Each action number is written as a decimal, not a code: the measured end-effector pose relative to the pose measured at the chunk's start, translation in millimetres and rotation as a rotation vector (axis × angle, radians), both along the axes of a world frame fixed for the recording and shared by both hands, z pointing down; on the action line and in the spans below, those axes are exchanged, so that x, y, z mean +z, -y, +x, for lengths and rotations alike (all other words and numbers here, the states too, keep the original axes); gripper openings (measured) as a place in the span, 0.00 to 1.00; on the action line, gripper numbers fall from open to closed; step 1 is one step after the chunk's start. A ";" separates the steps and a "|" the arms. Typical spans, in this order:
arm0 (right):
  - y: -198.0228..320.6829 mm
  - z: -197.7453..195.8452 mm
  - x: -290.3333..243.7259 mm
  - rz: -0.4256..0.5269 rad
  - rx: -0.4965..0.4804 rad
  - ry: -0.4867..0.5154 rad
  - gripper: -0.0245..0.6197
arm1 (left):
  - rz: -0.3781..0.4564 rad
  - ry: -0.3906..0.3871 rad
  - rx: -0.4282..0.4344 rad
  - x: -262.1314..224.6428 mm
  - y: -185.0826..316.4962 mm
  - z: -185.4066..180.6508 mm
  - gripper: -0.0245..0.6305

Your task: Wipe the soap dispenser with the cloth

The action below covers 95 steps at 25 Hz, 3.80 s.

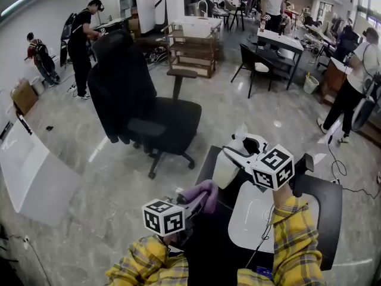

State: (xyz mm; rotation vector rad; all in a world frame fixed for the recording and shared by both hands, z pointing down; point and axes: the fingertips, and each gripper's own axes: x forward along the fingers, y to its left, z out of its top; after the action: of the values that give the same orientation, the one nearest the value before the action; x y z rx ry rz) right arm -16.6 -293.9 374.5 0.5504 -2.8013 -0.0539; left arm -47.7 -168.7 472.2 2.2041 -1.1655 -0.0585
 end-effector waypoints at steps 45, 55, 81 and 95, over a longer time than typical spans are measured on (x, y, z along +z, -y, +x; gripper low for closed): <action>18.1 5.5 -5.0 -0.053 0.508 0.068 0.36 | 0.049 -0.018 0.027 -19.6 21.2 10.5 0.11; 6.9 11.5 -6.9 0.021 0.083 0.025 0.39 | 0.047 -0.019 0.040 -17.7 25.3 9.9 0.11; 18.7 21.7 -7.2 0.005 0.643 0.145 0.28 | 0.079 -0.033 -0.046 -26.2 39.5 0.7 0.11; -14.9 64.5 -7.7 -0.055 0.540 0.303 0.32 | 0.171 -0.041 -0.077 -49.1 51.7 5.4 0.11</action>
State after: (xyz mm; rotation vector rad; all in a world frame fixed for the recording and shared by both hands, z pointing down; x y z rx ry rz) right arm 47.9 -278.9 366.8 1.3766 -2.8115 0.2345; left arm -42.4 -220.5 423.1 2.2935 -1.2627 -0.2434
